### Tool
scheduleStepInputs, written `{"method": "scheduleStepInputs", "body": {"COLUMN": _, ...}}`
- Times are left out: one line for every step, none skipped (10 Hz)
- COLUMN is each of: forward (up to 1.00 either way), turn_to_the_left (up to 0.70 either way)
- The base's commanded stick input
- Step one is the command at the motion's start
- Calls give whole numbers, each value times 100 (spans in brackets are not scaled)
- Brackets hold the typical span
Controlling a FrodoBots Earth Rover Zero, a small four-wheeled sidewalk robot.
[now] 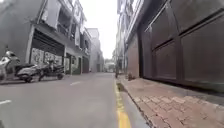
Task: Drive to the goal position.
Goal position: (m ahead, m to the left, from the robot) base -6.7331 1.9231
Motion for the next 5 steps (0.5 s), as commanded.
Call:
{"method": "scheduleStepInputs", "body": {"forward": 47, "turn_to_the_left": 1}}
{"method": "scheduleStepInputs", "body": {"forward": 47, "turn_to_the_left": 1}}
{"method": "scheduleStepInputs", "body": {"forward": 47, "turn_to_the_left": 1}}
{"method": "scheduleStepInputs", "body": {"forward": 47, "turn_to_the_left": 1}}
{"method": "scheduleStepInputs", "body": {"forward": 47, "turn_to_the_left": 1}}
